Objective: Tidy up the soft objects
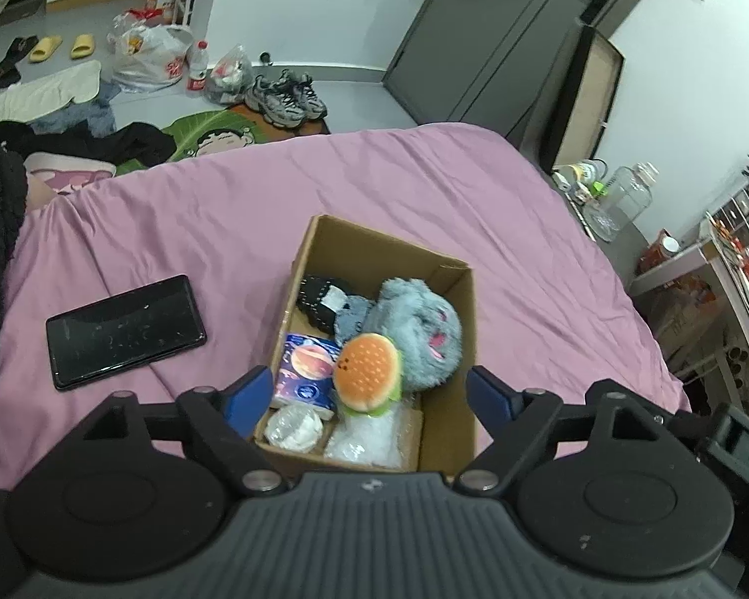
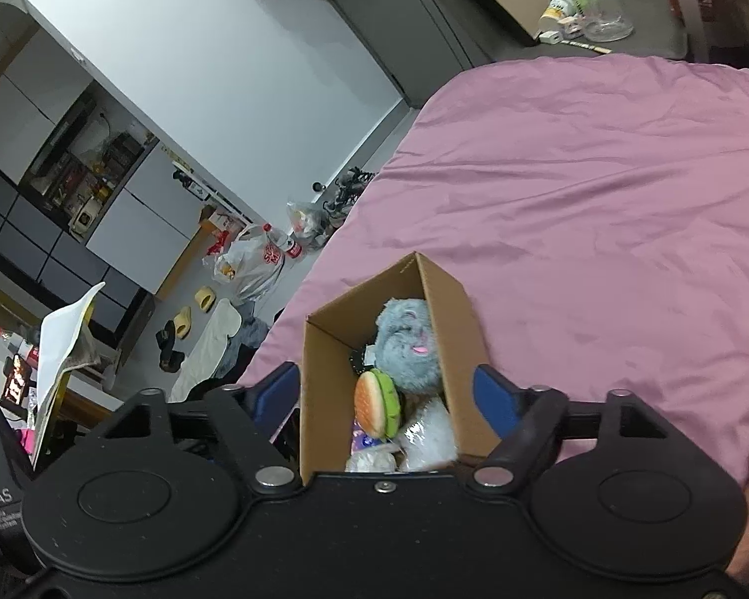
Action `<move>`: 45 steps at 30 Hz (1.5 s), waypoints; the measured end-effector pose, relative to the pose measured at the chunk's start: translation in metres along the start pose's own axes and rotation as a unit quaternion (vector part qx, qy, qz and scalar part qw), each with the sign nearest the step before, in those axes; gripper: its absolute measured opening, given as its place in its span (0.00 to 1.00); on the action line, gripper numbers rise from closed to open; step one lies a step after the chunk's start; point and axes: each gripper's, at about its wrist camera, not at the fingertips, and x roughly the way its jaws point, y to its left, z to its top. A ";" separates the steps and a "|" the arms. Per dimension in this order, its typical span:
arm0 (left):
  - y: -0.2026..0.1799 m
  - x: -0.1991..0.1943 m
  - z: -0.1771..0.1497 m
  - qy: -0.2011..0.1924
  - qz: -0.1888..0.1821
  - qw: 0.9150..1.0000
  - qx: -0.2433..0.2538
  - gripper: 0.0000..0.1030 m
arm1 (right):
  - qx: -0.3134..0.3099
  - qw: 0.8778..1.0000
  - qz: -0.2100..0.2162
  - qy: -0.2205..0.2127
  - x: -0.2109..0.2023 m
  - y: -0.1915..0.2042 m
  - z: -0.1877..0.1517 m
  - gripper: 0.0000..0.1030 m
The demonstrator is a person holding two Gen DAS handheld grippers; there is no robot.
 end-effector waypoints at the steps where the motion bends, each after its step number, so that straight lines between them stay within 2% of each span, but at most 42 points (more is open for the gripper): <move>1: -0.003 -0.003 -0.002 -0.001 0.001 1.000 0.005 0.83 | 0.000 1.000 0.000 -0.001 -0.004 -0.001 0.000 0.79; 3: -0.009 -0.010 -0.006 -0.003 0.003 1.000 0.016 0.84 | 0.001 1.000 0.000 -0.006 -0.013 -0.004 -0.001 0.81; 10: -0.030 -0.039 -0.020 -0.014 0.012 0.998 0.054 0.87 | -0.017 1.000 -0.002 -0.024 -0.048 -0.013 0.001 1.00; 20: -0.064 -0.078 -0.048 -0.038 0.022 0.995 0.090 0.95 | -0.067 0.996 -0.014 -0.057 -0.110 -0.015 -0.006 1.00; 26: -0.074 -0.099 -0.062 -0.046 0.021 0.994 0.100 0.96 | -0.093 0.994 -0.026 -0.057 -0.137 -0.012 -0.011 1.00; 34: -0.074 -0.125 -0.074 -0.058 0.023 0.991 0.114 0.96 | -0.118 0.990 -0.047 -0.056 -0.158 -0.008 -0.021 1.00; 45: -0.077 -0.141 -0.093 -0.063 0.019 0.986 0.151 0.96 | -0.152 0.984 -0.076 -0.060 -0.178 -0.001 -0.033 1.00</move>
